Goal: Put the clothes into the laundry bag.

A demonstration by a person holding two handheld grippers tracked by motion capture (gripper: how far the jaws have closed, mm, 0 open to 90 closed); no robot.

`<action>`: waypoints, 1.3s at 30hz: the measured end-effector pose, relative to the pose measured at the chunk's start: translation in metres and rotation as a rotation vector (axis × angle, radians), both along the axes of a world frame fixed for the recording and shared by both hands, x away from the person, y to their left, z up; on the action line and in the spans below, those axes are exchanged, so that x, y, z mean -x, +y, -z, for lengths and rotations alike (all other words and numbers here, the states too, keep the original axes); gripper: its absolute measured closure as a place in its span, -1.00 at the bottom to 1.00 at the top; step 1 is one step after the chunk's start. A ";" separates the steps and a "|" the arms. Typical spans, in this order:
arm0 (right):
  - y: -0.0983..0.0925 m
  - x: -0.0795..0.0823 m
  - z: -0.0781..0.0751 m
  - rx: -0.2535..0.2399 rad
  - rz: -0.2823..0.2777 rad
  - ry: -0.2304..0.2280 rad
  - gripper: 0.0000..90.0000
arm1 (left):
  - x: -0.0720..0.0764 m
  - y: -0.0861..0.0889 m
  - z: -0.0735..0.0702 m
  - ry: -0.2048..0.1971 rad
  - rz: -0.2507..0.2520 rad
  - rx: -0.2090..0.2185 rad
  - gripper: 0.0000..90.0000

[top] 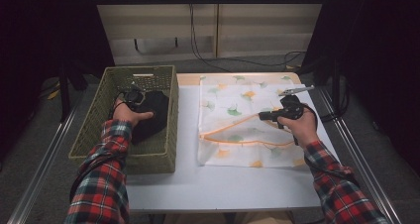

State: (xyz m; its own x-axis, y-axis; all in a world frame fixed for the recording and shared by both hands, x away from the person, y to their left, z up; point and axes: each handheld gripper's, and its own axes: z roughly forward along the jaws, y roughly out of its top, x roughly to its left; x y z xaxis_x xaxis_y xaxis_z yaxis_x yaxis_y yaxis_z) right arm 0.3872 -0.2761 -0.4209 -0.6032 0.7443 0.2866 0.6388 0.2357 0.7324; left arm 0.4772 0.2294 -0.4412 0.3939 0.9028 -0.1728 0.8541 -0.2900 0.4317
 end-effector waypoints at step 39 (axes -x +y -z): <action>-0.002 0.000 0.001 -0.007 -0.003 0.001 1.00 | -0.002 -0.008 0.010 -0.003 0.012 -0.079 -0.90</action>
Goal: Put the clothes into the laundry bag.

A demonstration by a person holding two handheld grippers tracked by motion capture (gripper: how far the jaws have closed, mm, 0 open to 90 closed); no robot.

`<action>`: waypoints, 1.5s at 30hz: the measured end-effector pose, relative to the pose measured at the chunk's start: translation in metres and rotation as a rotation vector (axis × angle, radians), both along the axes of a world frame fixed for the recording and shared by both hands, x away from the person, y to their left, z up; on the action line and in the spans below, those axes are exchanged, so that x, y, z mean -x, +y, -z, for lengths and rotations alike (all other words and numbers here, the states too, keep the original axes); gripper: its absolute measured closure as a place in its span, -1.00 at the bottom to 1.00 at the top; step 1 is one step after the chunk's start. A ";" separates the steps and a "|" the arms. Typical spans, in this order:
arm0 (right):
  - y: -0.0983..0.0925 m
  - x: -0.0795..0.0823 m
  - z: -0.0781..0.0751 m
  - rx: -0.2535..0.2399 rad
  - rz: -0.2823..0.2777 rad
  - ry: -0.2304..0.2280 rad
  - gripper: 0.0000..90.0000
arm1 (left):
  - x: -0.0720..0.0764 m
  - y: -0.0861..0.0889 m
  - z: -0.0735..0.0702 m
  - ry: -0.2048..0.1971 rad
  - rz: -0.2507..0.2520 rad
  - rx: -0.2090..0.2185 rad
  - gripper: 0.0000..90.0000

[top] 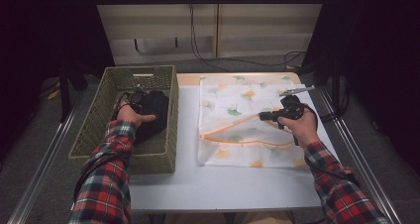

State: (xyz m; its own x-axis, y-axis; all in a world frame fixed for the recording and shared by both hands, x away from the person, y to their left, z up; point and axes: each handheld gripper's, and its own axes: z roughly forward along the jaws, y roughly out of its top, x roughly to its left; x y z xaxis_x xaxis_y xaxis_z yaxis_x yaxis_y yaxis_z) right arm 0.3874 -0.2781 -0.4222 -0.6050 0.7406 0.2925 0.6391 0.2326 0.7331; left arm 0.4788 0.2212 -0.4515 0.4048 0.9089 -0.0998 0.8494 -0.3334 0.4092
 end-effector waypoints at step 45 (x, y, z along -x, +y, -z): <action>0.001 0.002 -0.003 -0.008 -0.001 0.005 1.00 | 0.013 0.011 -0.088 0.054 -0.073 0.142 0.34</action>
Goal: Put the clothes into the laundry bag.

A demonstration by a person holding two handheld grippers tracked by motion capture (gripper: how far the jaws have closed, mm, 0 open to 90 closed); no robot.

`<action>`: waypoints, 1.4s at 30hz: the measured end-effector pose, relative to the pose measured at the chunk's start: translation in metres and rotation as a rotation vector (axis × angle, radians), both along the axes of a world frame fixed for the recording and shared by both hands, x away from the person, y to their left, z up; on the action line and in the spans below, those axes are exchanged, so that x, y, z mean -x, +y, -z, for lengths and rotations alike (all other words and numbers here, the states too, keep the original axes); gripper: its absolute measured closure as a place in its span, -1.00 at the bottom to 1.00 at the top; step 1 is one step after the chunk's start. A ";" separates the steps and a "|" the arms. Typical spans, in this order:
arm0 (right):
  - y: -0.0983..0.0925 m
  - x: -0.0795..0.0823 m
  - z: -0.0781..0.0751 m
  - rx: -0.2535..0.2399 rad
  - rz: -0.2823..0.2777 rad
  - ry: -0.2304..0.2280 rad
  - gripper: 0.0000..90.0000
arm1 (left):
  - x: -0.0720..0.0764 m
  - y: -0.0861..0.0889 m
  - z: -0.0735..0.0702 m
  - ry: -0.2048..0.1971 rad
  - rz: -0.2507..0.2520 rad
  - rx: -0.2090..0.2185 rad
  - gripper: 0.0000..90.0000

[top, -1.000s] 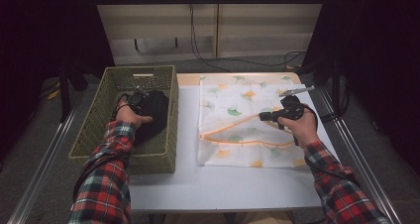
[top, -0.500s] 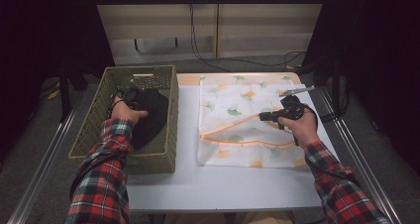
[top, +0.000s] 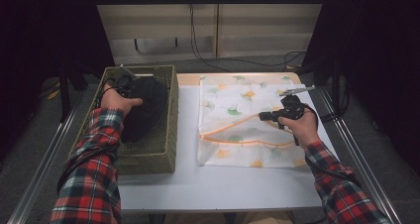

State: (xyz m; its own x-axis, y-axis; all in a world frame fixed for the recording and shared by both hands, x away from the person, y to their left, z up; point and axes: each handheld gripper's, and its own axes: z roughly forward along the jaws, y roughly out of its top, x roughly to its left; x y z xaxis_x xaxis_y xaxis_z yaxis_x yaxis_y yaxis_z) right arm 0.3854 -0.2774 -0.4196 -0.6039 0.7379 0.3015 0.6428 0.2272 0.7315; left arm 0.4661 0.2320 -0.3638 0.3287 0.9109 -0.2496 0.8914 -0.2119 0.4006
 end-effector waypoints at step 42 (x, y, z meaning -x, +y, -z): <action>0.002 0.001 0.000 -0.002 -0.014 -0.001 1.00 | 0.003 -0.046 -0.087 0.010 0.139 0.074 0.34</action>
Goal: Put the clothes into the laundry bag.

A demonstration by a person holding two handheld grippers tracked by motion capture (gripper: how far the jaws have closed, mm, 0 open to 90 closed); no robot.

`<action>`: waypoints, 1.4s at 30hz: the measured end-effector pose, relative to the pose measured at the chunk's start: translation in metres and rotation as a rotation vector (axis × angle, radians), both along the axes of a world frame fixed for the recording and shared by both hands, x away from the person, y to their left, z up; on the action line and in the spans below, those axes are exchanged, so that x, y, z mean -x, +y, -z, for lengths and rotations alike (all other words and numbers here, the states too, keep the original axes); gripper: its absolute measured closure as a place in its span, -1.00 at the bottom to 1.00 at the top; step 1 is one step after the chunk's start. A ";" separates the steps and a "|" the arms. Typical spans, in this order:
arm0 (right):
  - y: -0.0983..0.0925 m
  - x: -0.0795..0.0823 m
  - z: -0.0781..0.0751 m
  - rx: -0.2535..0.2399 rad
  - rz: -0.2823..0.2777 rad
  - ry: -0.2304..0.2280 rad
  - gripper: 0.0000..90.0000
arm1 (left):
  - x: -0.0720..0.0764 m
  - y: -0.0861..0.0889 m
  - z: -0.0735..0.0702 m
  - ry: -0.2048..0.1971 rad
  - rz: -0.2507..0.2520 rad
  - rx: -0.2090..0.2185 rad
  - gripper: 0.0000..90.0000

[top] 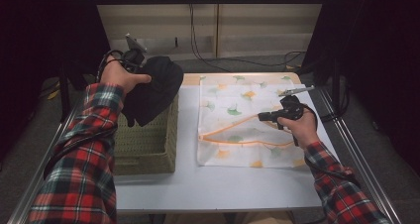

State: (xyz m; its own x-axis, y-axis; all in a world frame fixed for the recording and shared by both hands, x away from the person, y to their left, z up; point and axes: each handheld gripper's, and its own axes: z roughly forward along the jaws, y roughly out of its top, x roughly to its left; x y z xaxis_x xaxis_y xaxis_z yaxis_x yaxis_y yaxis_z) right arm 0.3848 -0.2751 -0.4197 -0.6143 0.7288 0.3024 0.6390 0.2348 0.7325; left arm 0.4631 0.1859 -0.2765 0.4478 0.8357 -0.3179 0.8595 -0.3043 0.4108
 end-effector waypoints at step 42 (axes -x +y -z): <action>0.002 0.000 0.001 0.004 0.000 0.007 1.00 | 0.006 -0.072 -0.018 0.015 0.170 0.027 0.34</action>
State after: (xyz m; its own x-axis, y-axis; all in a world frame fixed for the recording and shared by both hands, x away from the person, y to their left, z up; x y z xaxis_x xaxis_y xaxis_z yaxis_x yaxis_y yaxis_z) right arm 0.3843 -0.2731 -0.4207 -0.6120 0.7302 0.3039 0.6445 0.2377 0.7267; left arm 0.4571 0.1142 -0.2588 0.5772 0.7391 -0.3472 0.8026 -0.4348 0.4084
